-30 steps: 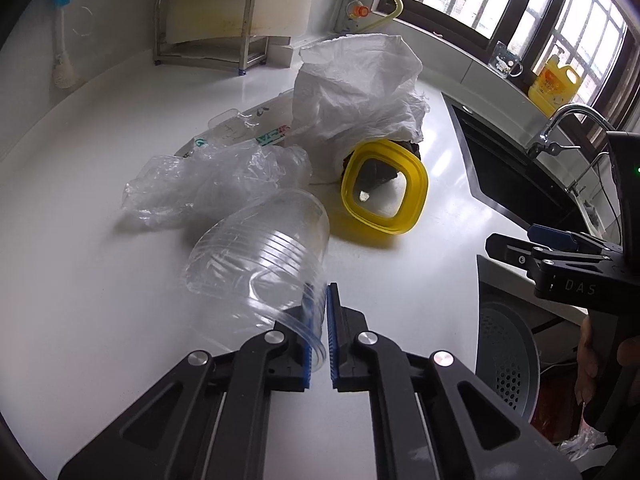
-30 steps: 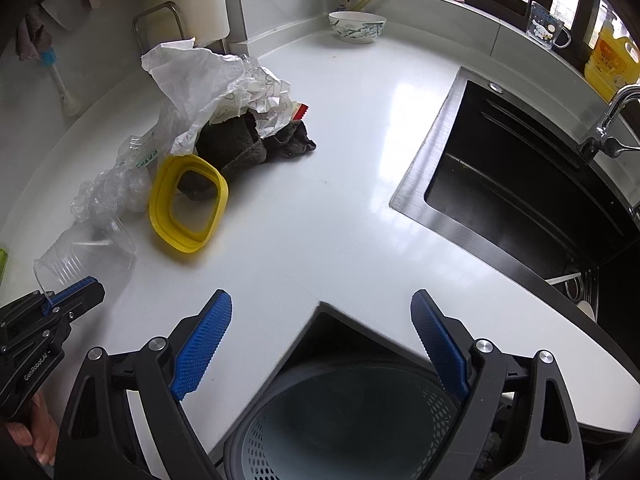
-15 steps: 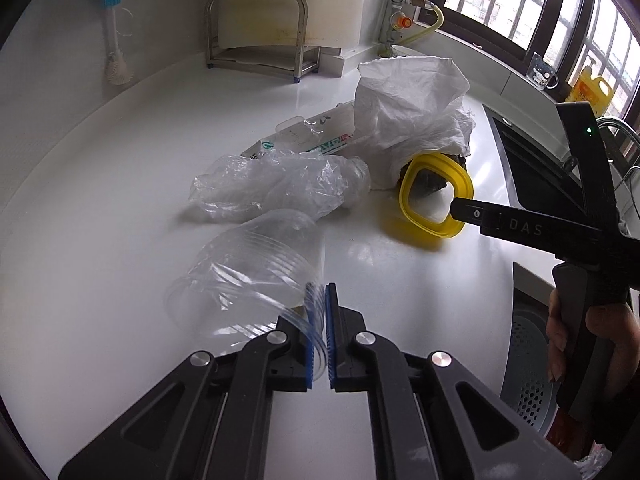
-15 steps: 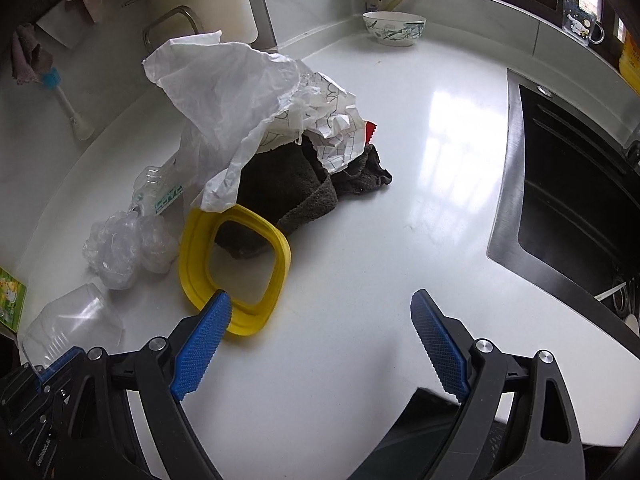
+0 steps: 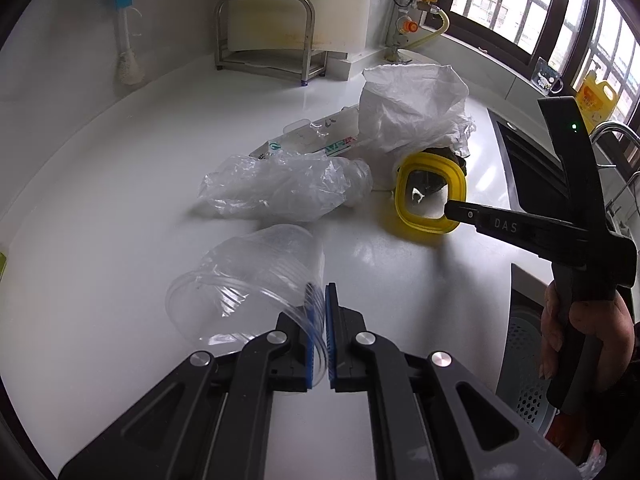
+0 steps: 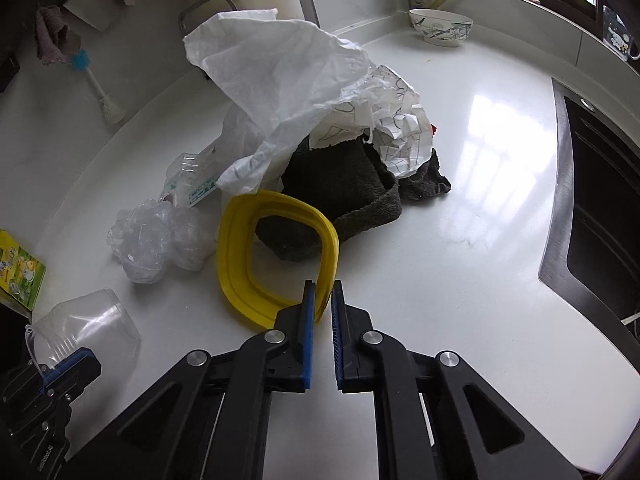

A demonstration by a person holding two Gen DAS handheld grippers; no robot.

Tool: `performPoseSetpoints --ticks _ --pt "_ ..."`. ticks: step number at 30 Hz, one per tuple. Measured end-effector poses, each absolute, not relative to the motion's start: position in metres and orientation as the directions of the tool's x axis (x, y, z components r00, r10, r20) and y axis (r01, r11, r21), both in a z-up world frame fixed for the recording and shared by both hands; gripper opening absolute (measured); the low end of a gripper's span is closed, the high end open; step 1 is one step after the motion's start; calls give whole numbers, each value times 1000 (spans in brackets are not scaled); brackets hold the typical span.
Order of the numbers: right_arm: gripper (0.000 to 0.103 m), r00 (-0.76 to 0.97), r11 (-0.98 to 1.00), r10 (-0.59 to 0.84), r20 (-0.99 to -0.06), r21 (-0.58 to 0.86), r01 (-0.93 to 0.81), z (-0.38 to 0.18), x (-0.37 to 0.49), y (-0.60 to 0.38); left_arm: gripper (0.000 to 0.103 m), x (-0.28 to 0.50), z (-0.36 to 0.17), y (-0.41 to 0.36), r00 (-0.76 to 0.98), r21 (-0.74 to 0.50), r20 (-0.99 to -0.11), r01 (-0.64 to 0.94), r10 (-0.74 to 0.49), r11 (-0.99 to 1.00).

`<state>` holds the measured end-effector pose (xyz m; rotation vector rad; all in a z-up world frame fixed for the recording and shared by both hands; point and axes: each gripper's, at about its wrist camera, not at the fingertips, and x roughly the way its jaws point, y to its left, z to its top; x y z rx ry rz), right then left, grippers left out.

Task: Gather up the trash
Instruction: 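Grasp the stacked clear cups with the left tool while the right tool grasps the yellow lid, then carry cups and lid over the bin and open both tools to drop them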

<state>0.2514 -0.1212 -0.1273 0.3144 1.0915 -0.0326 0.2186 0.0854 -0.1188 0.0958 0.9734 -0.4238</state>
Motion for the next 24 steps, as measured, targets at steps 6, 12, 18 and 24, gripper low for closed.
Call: performPoseSetpoints --ticks 6,12,18,24 --pt "4 483 952 151 -863 258 163 -115 232 -122 6 207 -112 83 498 -104 -815 376 -296 921" --pt "4 496 956 153 -855 255 145 -100 205 -126 6 188 -103 75 508 -99 -811 369 -290 924" --pt "4 507 961 161 -847 251 113 -83 170 -140 6 160 -90 60 534 -80 -800 355 -272 931" --pt "4 503 964 162 -849 245 103 -73 124 -172 6 121 -81 32 540 -71 -802 340 -257 938"
